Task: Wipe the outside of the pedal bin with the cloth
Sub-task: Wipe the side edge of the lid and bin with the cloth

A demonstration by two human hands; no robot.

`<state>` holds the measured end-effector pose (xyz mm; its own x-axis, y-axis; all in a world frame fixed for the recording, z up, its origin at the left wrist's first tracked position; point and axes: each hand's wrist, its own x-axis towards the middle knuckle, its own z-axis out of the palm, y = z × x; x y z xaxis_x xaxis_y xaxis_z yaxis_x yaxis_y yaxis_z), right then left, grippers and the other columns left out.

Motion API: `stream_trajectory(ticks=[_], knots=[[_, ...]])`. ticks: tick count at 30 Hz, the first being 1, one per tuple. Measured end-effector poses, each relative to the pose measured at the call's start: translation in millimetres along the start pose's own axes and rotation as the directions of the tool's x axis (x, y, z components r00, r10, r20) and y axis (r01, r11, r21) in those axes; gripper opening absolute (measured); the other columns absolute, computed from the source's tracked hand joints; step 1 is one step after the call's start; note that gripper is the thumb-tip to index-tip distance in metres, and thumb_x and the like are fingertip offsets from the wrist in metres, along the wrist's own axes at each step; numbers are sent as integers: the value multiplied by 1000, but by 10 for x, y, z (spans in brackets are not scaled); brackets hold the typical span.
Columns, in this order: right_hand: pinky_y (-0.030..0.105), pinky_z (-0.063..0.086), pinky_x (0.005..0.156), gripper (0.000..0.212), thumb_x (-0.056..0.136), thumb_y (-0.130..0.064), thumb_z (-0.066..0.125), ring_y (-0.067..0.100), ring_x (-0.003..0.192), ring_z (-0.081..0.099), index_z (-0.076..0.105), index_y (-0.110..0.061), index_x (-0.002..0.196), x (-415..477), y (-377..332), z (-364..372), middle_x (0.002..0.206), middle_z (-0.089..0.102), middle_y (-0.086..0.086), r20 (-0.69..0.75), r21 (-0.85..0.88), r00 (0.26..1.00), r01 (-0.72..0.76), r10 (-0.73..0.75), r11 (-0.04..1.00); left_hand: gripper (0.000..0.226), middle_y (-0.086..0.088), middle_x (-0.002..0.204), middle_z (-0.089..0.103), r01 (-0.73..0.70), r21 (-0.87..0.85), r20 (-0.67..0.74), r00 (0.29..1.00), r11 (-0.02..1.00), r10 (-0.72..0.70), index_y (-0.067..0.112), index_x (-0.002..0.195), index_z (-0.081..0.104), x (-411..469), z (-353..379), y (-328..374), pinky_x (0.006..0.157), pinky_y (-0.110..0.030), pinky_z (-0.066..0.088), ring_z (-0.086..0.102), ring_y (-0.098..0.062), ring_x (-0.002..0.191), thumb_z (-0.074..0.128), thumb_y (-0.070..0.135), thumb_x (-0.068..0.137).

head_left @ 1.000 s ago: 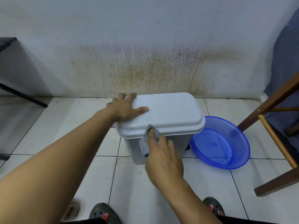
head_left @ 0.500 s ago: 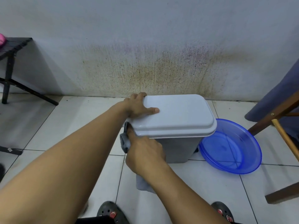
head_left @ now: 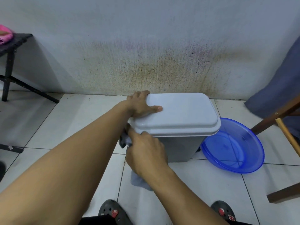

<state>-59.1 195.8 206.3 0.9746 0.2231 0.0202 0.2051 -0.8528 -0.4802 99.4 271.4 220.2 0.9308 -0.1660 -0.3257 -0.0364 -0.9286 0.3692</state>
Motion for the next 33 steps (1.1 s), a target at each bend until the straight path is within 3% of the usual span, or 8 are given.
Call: stream_trajectory(ticks=[2,7,12,16,21,26,30,33], knots=[[37,36,65,47,91,-13,50,30,76,48,45,-34,133,114,4,0,96,50,6,-74,-3,996,-49,49,999,102,-6,167,15,-1,-13,-7,1000,1000,1,30,160,13,-3,15,-11,120,-54,16,15,-38,151,58,78,82],[35,34,63,34,91,-12,56,33,88,60,56,-23,123,114,-64,39,103,56,9,-16,-59,999,31,-32,998,100,-4,169,9,-6,14,-15,1000,1000,6,32,160,11,50,52,-75,121,-59,14,10,-38,153,50,81,83],[38,38,57,21,95,-15,56,38,72,61,61,-15,115,246,-62,136,101,59,11,-218,-14,975,29,-32,999,111,4,169,9,34,-4,-32,999,999,-34,41,157,13,72,110,-85,119,-65,12,8,-34,154,29,98,64],[32,35,48,7,89,-24,67,33,55,61,68,-18,93,303,8,279,81,63,5,-329,-19,944,13,-19,1000,121,2,167,13,-5,65,-80,997,998,10,41,156,13,38,158,-108,117,-65,16,15,-35,151,28,105,54],[23,26,42,17,70,-20,78,26,43,53,65,-23,81,134,258,307,67,57,-2,-361,-107,929,46,-82,993,127,0,166,18,-34,82,-119,992,996,44,40,155,16,57,184,-134,117,-65,17,17,-35,151,23,109,49],[30,43,34,15,77,-16,63,24,46,55,71,-19,90,-39,874,219,70,57,-1,-546,-163,816,119,-190,979,107,1,165,22,-55,149,-210,974,987,86,39,154,20,-17,252,-149,111,-63,27,25,-32,149,26,101,67],[29,42,35,29,70,-8,77,23,52,58,73,-16,97,-179,1420,22,76,62,0,-607,-235,773,48,-185,971,103,1,165,23,-67,172,-251,962,983,109,39,154,21,-47,285,-156,111,-60,30,27,-30,148,25,99,71],[27,38,38,30,73,-14,85,24,53,56,72,-15,100,-302,1736,-62,79,62,0,-650,-205,754,-54,-95,977,102,0,165,23,-68,187,-251,961,980,115,38,155,21,-47,282,-154,111,-60,29,27,-30,148,24,98,73]])
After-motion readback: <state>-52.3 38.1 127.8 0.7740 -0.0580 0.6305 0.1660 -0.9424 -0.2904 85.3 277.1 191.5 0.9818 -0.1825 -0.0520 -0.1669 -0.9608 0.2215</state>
